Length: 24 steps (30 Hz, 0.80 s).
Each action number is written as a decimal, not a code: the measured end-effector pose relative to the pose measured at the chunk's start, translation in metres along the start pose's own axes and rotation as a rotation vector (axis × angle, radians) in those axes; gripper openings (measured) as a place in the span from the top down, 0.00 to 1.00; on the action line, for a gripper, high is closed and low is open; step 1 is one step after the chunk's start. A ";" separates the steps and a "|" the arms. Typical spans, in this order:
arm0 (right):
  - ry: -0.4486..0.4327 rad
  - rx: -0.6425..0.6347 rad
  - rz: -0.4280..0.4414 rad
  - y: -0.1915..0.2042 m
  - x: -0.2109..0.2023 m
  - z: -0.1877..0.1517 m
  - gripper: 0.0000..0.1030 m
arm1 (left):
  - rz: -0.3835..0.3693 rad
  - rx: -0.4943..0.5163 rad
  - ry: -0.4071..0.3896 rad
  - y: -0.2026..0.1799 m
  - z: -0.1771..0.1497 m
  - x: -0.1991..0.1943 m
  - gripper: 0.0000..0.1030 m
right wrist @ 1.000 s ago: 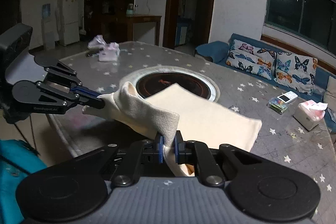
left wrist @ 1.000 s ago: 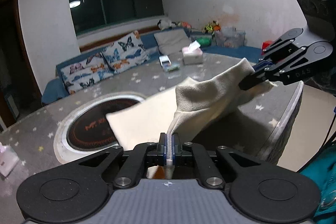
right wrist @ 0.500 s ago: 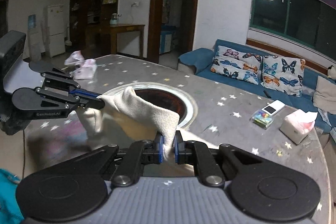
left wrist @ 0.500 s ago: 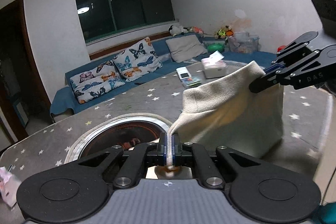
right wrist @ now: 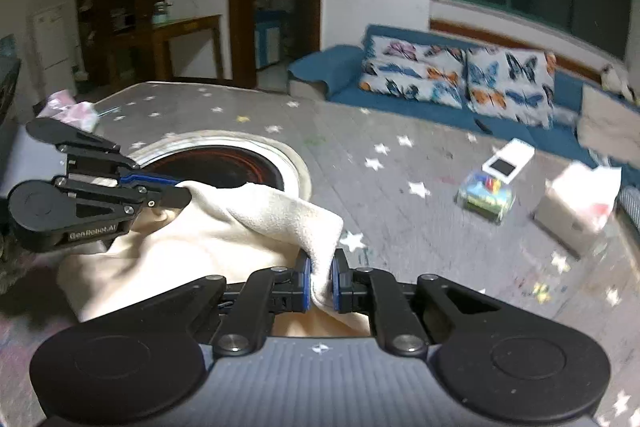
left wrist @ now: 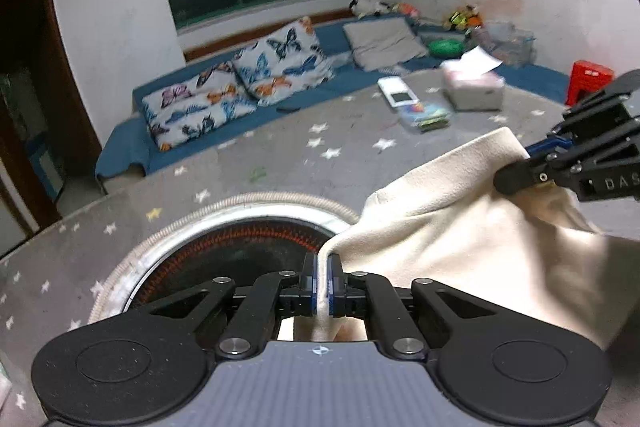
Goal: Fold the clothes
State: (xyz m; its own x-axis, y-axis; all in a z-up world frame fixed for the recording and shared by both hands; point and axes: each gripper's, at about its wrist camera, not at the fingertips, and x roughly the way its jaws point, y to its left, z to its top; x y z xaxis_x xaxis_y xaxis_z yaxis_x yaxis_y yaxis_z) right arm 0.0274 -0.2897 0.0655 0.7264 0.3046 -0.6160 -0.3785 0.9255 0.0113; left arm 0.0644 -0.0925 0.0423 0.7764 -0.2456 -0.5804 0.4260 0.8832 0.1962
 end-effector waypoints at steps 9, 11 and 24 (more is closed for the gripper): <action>0.082 0.093 -0.061 -0.013 0.041 -0.011 0.77 | 0.036 -0.061 0.070 0.005 -0.009 0.023 0.84; 0.071 0.111 -0.069 -0.016 0.037 -0.011 0.76 | 0.050 -0.074 0.069 0.010 -0.010 0.020 0.82; 0.044 0.046 -0.003 0.007 -0.007 -0.018 0.76 | 0.080 -0.204 0.006 0.025 -0.027 -0.041 0.82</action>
